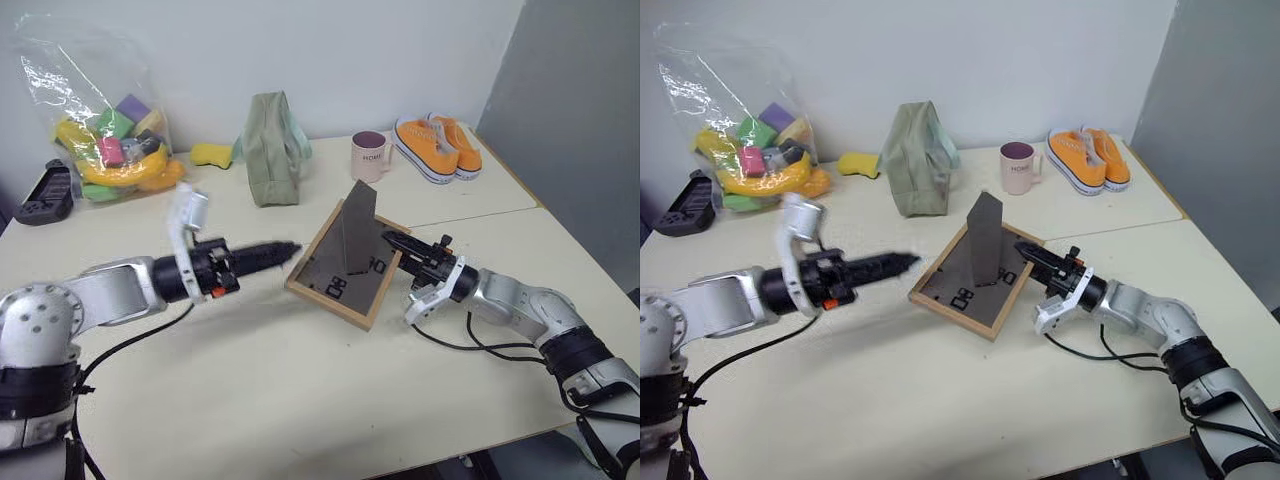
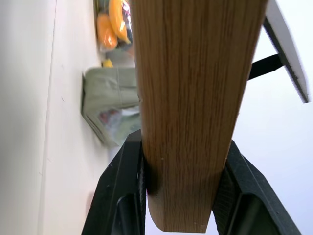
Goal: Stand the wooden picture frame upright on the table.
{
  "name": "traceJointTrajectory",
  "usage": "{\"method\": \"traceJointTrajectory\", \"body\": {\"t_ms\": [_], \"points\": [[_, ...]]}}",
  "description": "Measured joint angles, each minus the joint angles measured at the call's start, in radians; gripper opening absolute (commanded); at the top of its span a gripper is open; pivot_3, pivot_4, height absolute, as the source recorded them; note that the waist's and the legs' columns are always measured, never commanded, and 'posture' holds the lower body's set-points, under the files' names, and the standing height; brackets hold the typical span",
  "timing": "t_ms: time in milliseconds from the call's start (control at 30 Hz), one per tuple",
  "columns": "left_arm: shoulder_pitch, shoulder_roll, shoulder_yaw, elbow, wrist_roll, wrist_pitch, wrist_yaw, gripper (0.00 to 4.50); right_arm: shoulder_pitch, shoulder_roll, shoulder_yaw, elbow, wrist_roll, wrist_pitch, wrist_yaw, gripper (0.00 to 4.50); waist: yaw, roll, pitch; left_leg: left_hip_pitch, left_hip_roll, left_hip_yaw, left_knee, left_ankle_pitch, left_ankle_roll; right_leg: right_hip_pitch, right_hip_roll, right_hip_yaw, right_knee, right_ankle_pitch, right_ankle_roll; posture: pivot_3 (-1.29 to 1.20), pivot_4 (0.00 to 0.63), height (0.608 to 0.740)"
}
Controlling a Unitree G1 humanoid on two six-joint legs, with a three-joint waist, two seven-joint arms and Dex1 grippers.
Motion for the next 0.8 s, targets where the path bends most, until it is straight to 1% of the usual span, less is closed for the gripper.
{"method": "traceJointTrajectory", "body": {"t_ms": [67,167,233,333,400,567,667,733,800], "points": [[0.069,-0.015,0.072,-0.112,0.09,-0.078,-0.038,3.87,0.0,0.024,0.003,0.03,0.128,-0.016,0.109,1.34,0.0,0.0,0.0,0.0,0.002,0.001,0.0,0.0,0.0,0.001,0.0,0.002,-0.002,0.0,0.0,0.0,0.15,0.74],[0.165,-0.043,0.091,-0.249,0.18,-0.136,-0.078,3.87,-0.008,0.11,-0.003,0.082,0.377,0.062,0.32,1.34,0.001,0.0,0.0,0.0,0.006,0.002,0.0,0.0,0.0,0.003,0.002,0.003,-0.005,0.001,-0.001,0.0,0.15,0.74],[0.192,-0.048,0.103,-0.276,0.177,-0.152,-0.086,3.87,-0.024,0.155,-0.009,0.096,0.501,0.135,0.444,1.34,0.006,0.0,0.0,0.0,0.006,0.001,0.0,0.0,0.0,0.003,0.003,0.002,-0.004,0.001,-0.002,0.0,0.15,0.74],[0.23,-0.048,0.151,-0.28,0.13,-0.159,-0.103,3.87,-0.067,0.245,-0.042,0.1,0.683,0.292,0.62,1.34,0.006,0.0,0.0,0.0,0.007,0.0,0.0,0.0,0.0,0.003,0.003,0.001,-0.004,0.001,-0.002,0.0,0.15,0.74],[0.26,-0.036,0.168,-0.292,0.117,-0.158,-0.129,3.87,-0.092,0.286,-0.063,0.1,0.766,0.382,0.701,1.34,0.008,0.0,0.0,0.0,0.007,-0.001,0.0,0.0,0.0,0.004,0.003,0.0,-0.004,0.001,-0.002,0.0,0.15,0.74],[0.289,0.004,0.188,-0.31,0.103,-0.158,-0.173,3.87,-0.097,0.371,-0.123,0.078,0.964,0.687,0.893,1.34,0.012,0.0,0.0,0.0,0.006,-0.004,0.0,-0.001,-0.001,0.004,0.003,-0.001,-0.005,0.001,-0.002,0.0,0.15,0.74],[0.328,0.042,0.206,-0.31,0.133,-0.158,-0.217,3.87,-0.093,0.402,-0.155,0.043,1.085,0.887,1.013,1.34,0.008,0.001,0.0,0.0,0.007,-0.004,-0.001,-0.001,-0.001,0.003,0.003,-0.001,-0.005,0.001,-0.002,0.0,0.15,0.74],[0.35,0.055,0.211,-0.31,0.156,-0.158,-0.246,3.87,-0.088,0.431,-0.175,0.025,1.155,0.969,1.077,1.34,0.007,0.001,0.001,0.0,0.007,-0.004,-0.002,-0.001,-0.001,0.003,0.003,-0.001,-0.006,0.001,-0.002,0.0,0.15,0.74],[0.354,0.058,0.211,-0.31,0.165,-0.158,-0.264,3.87,-0.088,0.463,-0.191,0.017,1.173,0.999,1.096,1.34,0.007,0.001,0.001,0.0,0.007,-0.004,-0.004,-0.001,-0.001,0.002,0.003,-0.002,-0.005,0.001,-0.002,0.0,0.15,0.74]]}}
